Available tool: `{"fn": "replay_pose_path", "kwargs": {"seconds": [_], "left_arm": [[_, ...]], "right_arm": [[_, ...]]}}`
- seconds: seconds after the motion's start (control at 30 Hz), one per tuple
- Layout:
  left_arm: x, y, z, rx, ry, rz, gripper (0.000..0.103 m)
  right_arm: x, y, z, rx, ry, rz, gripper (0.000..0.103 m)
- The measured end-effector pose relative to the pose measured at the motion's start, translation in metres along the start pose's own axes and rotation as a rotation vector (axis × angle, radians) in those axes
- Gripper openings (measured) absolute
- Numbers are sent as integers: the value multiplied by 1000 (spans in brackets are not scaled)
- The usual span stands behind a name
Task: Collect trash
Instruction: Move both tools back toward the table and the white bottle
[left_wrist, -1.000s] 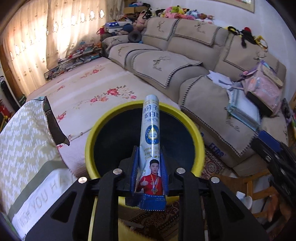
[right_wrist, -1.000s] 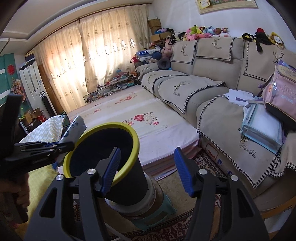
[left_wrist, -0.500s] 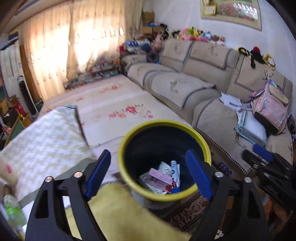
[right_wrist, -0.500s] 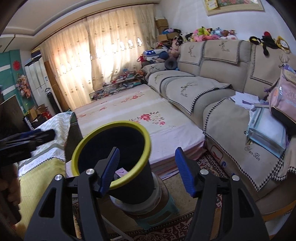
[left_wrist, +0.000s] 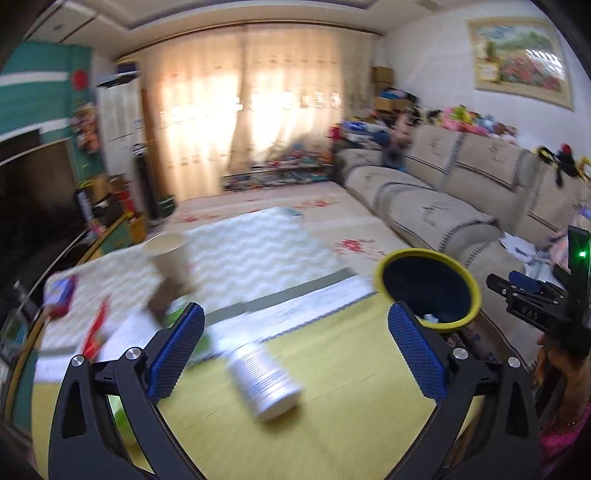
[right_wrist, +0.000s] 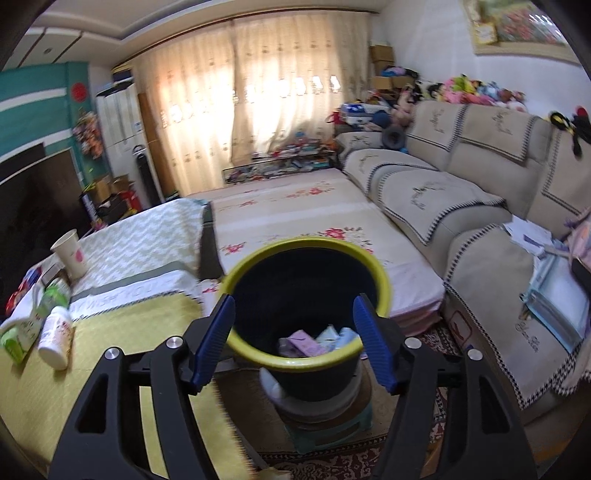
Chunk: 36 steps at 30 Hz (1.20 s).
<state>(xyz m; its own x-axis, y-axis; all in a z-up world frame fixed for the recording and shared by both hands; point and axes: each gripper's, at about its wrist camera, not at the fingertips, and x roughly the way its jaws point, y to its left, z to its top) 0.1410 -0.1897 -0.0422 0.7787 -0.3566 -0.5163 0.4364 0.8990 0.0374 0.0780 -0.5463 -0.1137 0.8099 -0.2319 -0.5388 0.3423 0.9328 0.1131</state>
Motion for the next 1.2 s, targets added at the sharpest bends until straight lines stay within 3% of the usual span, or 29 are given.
{"fn": "replay_pose_path", "kwargs": {"seconds": [0.37, 0.53, 0.63, 0.8, 1.03, 1.2], "left_arm": [[-76, 126, -65, -230, -19, 171, 98], [-94, 159, -82, -294, -29, 238, 98], [-102, 168, -91, -310, -33, 266, 98], [-101, 173, -98, -317, -18, 277, 98], [-98, 173, -97, -322, -14, 282, 98], [-93, 175, -101, -335, 1, 275, 98]], "right_arm": [[-4, 105, -6, -171, 26, 157, 64], [-11, 158, -15, -230, 39, 288, 64], [-12, 191, -24, -283, 64, 367, 64], [5, 234, -39, -346, 139, 416, 64], [30, 262, -53, -391, 234, 407, 64], [42, 270, -55, -394, 259, 399, 56]]}}
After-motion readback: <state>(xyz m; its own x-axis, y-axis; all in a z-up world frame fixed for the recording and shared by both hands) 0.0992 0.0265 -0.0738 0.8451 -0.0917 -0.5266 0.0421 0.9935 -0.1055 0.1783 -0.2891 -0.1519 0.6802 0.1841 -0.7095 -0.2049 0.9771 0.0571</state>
